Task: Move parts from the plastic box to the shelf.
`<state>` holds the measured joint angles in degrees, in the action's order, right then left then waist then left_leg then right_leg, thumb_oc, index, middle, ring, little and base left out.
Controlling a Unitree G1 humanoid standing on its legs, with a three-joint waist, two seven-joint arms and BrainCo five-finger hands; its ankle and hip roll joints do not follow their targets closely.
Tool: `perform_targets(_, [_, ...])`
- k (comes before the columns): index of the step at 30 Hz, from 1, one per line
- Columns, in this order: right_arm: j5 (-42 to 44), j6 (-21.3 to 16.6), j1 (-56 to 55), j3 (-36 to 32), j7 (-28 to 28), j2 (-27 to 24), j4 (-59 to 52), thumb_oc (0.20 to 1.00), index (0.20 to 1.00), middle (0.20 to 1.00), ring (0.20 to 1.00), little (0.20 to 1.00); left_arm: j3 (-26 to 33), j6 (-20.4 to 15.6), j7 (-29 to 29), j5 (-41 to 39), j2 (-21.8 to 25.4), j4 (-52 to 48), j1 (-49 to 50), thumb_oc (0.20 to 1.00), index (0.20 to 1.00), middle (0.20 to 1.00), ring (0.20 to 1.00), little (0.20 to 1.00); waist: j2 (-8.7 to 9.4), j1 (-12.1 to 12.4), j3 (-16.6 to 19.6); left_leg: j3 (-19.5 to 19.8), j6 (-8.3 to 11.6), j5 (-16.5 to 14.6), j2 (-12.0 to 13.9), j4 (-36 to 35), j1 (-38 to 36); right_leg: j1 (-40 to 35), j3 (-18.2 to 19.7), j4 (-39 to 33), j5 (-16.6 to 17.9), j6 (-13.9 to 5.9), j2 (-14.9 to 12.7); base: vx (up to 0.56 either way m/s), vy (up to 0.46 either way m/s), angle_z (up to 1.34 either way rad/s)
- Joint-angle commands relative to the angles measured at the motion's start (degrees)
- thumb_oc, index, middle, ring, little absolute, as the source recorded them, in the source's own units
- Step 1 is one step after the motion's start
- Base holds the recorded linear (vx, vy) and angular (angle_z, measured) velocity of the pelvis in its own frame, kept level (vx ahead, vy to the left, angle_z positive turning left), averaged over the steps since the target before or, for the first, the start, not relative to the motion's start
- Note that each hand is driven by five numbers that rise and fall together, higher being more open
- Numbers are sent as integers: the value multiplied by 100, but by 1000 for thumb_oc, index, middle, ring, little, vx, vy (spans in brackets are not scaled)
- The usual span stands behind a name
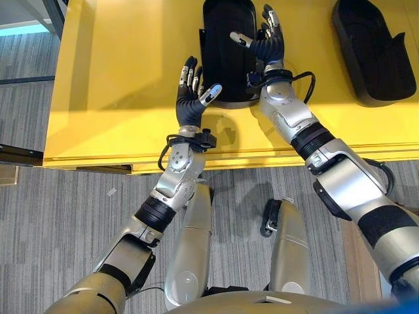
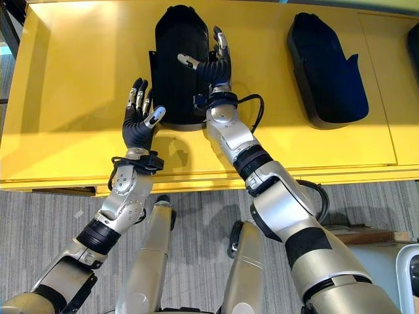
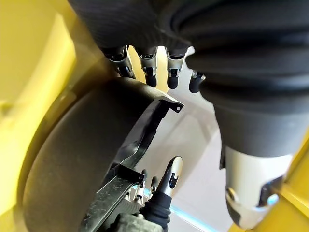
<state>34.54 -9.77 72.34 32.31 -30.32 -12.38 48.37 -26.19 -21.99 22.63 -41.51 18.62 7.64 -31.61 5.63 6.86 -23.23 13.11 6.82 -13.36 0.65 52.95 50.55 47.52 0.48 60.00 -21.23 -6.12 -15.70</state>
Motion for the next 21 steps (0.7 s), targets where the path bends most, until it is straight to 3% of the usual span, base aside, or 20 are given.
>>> perform_targets(1, [-386, -261, 1105, 98, 70, 168, -424, 1000, 1000, 1000, 1000, 1000, -1023, 446, -177, -33, -238, 130, 465, 1000, 1000, 1000, 1000, 1000, 58, 61, -377, -105, -377, -348, 11, 161, 37, -219, -167, -104, -119, 352, -16, 0, 0, 0])
perform_targets(5, [-631, -289, 784, -159, 29, -325, -918, 1000, 1000, 1000, 1000, 1000, -114, 266, 182, 490, 156, -109, 769, 1000, 1000, 1000, 1000, 1000, 35, 57, -365, -138, -376, -357, 7, 181, 67, -196, -154, -86, -131, 337, -18, 0, 0, 0])
perform_targets(6, [-632, -289, 782, -159, 29, -324, -919, 1000, 1000, 1000, 1000, 1000, -114, 267, 182, 491, 156, -110, 771, 1000, 1000, 1000, 1000, 1000, 36, 56, -363, -138, -376, -357, 7, 181, 67, -195, -154, -86, -132, 337, -18, 0, 0, 0])
perform_targets(12, [-934, -273, 179, -552, 149, -989, -1579, 1000, 1000, 1000, 1000, 1000, 1415, -4, 758, 1032, 543, -256, 1236, 1000, 1000, 1000, 1000, 1000, 10, 62, -355, -170, -372, -390, 3, 278, 131, -140, -127, -17, -166, 331, -43, 0, 0, 0])
perform_targets(21, [-875, -376, -599, -1062, 442, -1626, -2415, 1000, 1000, 1000, 1000, 1000, 2574, -189, 1179, 1238, 610, -128, 1519, 1000, 1000, 1000, 1000, 1000, 37, 33, -339, -186, -379, -405, 13, 295, 166, -87, -108, 19, -203, 331, -48, 0, 0, 0])
